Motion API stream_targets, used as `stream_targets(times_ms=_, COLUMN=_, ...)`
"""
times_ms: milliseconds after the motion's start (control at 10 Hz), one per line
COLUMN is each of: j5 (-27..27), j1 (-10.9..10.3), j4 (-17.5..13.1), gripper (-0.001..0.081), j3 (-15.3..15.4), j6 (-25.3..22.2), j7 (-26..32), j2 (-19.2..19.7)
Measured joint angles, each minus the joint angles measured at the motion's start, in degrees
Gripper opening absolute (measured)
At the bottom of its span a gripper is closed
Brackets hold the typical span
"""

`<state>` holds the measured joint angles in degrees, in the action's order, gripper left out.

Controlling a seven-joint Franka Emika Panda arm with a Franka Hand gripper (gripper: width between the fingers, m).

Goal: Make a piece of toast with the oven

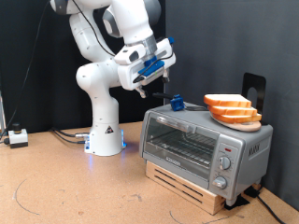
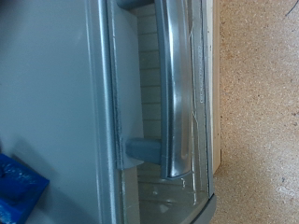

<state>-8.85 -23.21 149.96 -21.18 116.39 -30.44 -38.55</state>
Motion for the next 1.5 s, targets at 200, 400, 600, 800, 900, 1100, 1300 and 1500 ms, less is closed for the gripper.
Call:
stream_targets(times_ms=200, j5=0.58, j1=-0.03, j4=2.15, gripper=0.0811, j3=0.23, j6=4.06, j7=0.02, j2=0.99)
stream_targets(times_ms=400, j5=0.75, j1=-0.17, j4=3.51, gripper=0.0811, j3=0.5, j6=6.62, j7=0.06, j2=2.72)
stream_targets(times_ms=600, j5=0.76, j1=-0.56, j4=4.17, gripper=0.0811, j3=0.77, j6=7.93, j7=0.41, j2=4.34)
stream_targets(times_ms=800, j5=0.76, j1=-0.86, j4=4.84, gripper=0.0811, j3=1.02, j6=9.05, j7=0.75, j2=5.52)
stream_targets(times_ms=900, j5=0.98, j1=-0.88, j4=5.27, gripper=0.0811, j3=1.26, j6=9.89, j7=0.75, j2=6.11)
stream_targets(times_ms=1100, j5=2.18, j1=-0.88, j4=6.42, gripper=0.0811, j3=1.94, j6=12.01, j7=0.75, j2=7.54)
stream_targets(times_ms=1300, j5=2.68, j1=-0.86, j4=7.68, gripper=0.0811, j3=2.31, j6=14.65, j7=0.75, j2=9.13)
stream_targets(times_ms=1500, j5=2.69, j1=-0.82, j4=8.19, gripper=0.0811, j3=2.32, j6=16.35, j7=0.73, j2=10.8)
